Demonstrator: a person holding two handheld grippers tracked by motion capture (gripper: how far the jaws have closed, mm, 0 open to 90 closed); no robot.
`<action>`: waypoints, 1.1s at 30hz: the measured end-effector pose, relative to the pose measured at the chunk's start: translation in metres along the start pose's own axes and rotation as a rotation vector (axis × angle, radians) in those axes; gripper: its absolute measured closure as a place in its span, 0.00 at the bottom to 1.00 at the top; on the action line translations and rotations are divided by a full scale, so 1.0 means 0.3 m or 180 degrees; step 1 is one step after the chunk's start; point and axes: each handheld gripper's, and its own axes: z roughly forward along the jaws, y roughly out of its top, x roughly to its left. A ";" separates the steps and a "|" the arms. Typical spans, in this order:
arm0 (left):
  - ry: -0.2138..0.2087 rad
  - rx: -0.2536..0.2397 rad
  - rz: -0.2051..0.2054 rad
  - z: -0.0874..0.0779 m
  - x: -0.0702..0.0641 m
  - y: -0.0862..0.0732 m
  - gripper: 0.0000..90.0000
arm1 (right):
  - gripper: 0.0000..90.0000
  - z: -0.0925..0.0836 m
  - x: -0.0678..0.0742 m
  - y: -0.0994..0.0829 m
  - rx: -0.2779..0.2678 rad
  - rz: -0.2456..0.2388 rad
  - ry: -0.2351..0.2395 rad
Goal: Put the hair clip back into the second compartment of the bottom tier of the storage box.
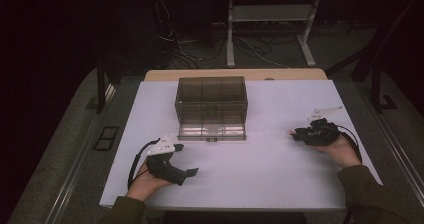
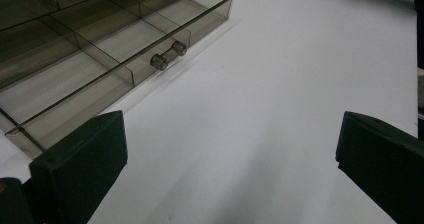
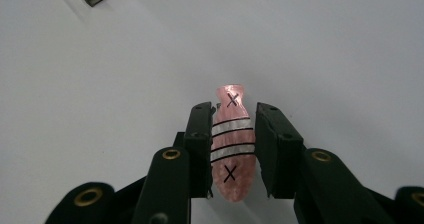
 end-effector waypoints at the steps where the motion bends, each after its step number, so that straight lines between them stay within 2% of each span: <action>1: -0.0002 0.0006 0.0008 -0.001 0.000 -0.001 0.00 | 0.75 -0.003 0.001 0.001 0.0003 0.0013 -0.0006; 13: -0.0019 -0.0008 -0.0009 0.005 0.000 0.000 0.00 | 0.75 -0.013 0.027 0.023 -0.0007 0.0030 0.0006; 19: 0.0000 -0.0006 -0.0038 0.009 0.002 0.001 0.00 | 0.75 -0.014 0.043 0.039 -0.0060 0.0043 0.0046; 23: 0.0029 0.0017 -0.0009 0.011 -0.002 0.002 0.00 | 0.75 -0.010 0.053 0.051 -0.0089 0.0036 0.0074; 33: 0.0047 -0.0005 -0.0060 0.014 -0.006 0.000 0.00 | 0.75 0.005 0.083 0.077 -0.0097 0.0015 0.0143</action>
